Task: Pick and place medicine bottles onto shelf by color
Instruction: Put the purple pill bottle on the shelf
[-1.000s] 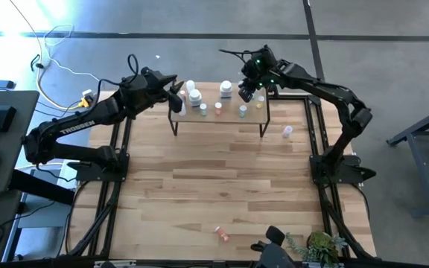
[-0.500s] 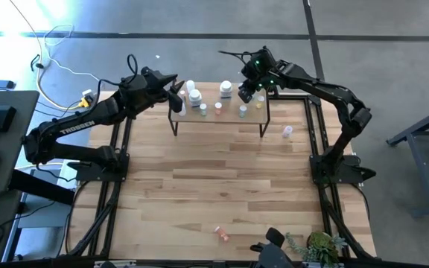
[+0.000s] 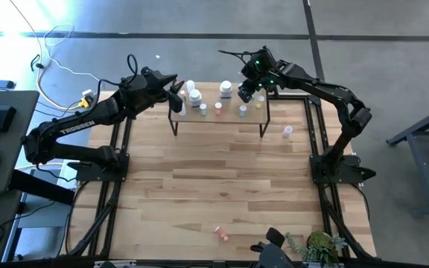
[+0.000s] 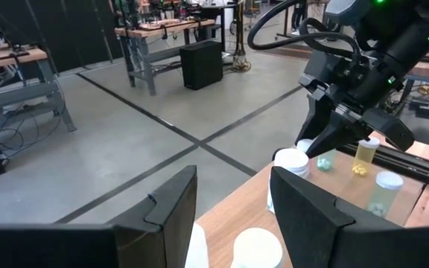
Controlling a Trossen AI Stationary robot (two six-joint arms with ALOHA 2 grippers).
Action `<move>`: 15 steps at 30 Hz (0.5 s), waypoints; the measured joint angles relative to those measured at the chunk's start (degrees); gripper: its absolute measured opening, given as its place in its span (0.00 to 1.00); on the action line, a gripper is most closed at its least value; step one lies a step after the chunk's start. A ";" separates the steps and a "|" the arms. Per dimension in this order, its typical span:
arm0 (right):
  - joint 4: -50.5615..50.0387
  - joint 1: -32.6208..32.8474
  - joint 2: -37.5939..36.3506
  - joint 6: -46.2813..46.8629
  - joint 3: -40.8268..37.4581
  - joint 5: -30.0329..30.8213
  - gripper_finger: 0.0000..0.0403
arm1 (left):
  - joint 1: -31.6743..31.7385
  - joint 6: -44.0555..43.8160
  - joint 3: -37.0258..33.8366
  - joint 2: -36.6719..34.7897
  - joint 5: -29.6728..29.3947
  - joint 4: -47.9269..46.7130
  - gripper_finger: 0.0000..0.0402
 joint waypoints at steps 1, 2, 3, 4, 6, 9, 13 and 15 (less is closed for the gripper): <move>0.00 0.00 0.00 0.00 0.00 0.00 0.29 | 0.00 0.00 0.00 0.00 -0.04 0.00 0.40; 0.00 0.00 0.00 0.00 0.00 0.00 0.29 | 0.00 0.00 0.00 0.00 -0.08 0.00 0.40; -0.02 0.00 0.00 0.00 -0.01 0.00 0.29 | 0.00 0.00 0.00 0.00 -0.09 0.00 0.40; -0.02 0.00 0.00 0.00 0.00 0.00 0.30 | 0.00 0.00 0.00 0.00 -0.09 0.00 0.40; -0.02 0.00 0.00 0.00 0.00 -0.02 0.30 | 0.00 0.00 0.00 -0.02 -0.11 -0.02 0.40; -0.02 0.00 0.00 0.00 0.00 0.00 0.30 | 0.00 0.02 0.00 -0.02 -0.11 -0.02 0.40; -0.02 0.00 0.00 0.00 0.00 0.35 0.30 | 0.00 0.02 0.00 -0.04 -0.11 -0.54 0.40; -0.02 0.00 0.00 -0.45 0.00 0.67 0.30 | 0.00 0.02 0.00 -0.04 -0.11 -0.76 0.40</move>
